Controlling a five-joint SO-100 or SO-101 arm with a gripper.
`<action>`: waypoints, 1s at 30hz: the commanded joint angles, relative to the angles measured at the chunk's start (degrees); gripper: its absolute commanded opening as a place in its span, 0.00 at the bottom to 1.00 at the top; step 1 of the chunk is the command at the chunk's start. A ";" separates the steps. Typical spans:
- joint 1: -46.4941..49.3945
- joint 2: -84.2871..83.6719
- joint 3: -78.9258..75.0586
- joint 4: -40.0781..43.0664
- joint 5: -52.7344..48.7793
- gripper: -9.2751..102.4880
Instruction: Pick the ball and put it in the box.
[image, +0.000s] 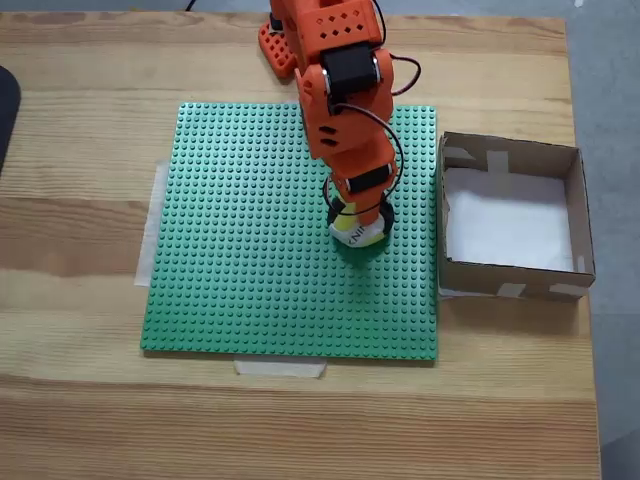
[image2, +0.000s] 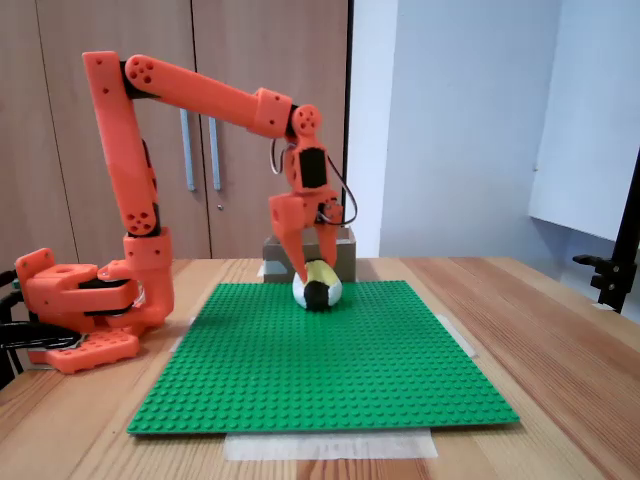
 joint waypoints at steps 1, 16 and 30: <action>-0.44 4.48 -0.26 -0.70 -0.53 0.20; -0.53 8.35 -4.57 0.09 -0.79 0.14; -3.16 8.88 -17.05 6.86 -0.79 0.14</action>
